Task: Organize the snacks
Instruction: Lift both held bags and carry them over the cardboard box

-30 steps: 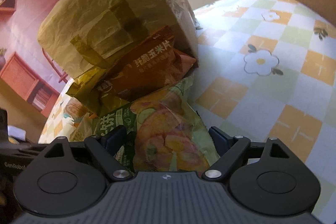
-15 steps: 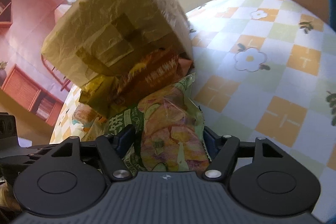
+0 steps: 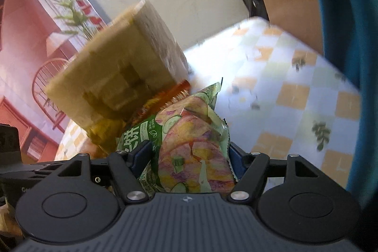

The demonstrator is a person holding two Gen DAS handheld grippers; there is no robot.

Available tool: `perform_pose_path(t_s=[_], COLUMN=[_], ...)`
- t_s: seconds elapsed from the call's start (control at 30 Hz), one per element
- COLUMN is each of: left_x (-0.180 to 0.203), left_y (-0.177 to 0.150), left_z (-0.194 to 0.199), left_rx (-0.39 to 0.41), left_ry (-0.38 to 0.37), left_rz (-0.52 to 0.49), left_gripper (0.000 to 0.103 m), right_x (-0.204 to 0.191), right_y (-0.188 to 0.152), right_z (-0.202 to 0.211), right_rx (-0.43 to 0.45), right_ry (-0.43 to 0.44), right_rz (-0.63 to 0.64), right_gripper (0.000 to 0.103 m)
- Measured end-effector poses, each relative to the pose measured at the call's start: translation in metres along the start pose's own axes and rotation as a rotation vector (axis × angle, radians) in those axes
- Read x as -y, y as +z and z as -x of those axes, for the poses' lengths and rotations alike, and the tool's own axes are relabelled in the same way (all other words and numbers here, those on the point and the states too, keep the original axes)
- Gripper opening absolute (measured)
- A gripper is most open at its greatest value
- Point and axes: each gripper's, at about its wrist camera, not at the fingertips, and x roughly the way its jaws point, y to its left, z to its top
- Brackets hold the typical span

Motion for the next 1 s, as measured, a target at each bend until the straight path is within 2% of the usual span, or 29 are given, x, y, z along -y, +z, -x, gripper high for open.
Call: perform_pose_path(t_s=[0.2, 0.5, 0.83, 1.0], left_x=[0.005, 0.001, -0.014, -0.028], left_y=[0.016, 0.041, 0.104, 0.138], left_z=[0.025, 0.071, 0.126, 0.141], left_rx=[0.071, 0.195, 0.311, 0.334], left_ry=[0.005, 0.061, 0.180, 0.241], left_rz=[-0.013, -0.047, -0.108, -0.114], left_gripper=[0.058, 0.057, 0.057, 0.058], right_x=[-0.022, -0.057, -0.118, -0.158], right_y=[0.020, 0.044, 0.101, 0.131], right_z=[0.017, 0.019, -0.004, -0.028], right_rx=[0.081, 0.140, 0.197, 0.236], right_ry=[0.029, 0.110, 0.253, 0.297], right_rz=[0.057, 0.108, 0.192, 0.254], right_gripper=[0.070, 0.070, 0.070, 0.070])
